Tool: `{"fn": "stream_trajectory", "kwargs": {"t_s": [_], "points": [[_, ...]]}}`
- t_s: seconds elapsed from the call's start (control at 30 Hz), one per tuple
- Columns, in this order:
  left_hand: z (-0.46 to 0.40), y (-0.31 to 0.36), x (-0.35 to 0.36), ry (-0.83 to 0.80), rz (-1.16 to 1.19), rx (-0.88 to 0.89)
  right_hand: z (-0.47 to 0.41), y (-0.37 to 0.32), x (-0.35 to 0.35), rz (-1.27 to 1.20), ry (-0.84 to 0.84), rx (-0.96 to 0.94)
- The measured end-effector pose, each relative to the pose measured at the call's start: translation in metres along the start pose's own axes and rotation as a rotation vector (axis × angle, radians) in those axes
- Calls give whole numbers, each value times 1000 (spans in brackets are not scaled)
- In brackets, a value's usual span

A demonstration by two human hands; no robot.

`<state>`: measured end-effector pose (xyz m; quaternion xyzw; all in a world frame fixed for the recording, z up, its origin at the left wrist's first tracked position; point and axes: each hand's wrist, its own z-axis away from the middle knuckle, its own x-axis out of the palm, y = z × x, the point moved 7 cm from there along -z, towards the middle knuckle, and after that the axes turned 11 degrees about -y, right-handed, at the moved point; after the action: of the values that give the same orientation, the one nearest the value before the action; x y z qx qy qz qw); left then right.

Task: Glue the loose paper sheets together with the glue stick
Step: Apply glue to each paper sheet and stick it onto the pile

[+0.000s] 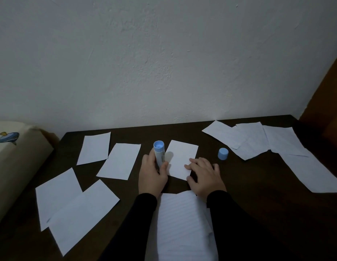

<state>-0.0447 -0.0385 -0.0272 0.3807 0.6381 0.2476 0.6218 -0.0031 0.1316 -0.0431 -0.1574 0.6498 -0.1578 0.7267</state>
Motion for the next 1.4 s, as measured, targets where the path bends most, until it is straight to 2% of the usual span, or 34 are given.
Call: {"fn": "stream_trajectory", "kwargs": {"t_s": [0.07,0.17,0.23,0.3,0.5,0.67,0.9,1.03,1.3,1.4], "points": [[1,-3,-6,49,119,-42,1,0,0,7,7,0],[8,-13,-22,222,477,-142,4,0,0,20,45,-9],[13,-17,-30,314,593,-171,4,-1,0,43,64,-10],[14,-17,-31,317,585,-177,4,0,-1,58,97,-17],[11,-10,-22,185,607,-152,9,1,-8,21,278,2],[11,-15,-24,211,566,-173,2,10,0,76,130,125],[9,-11,-26,243,370,-150,11,11,-8,134,279,199],[6,-13,-20,205,307,-169,8,12,-6,183,191,226],[7,-11,-22,214,311,-193,11,11,-10,160,205,282],[11,-6,-29,284,384,-152,13,12,-11,144,200,301]]}}
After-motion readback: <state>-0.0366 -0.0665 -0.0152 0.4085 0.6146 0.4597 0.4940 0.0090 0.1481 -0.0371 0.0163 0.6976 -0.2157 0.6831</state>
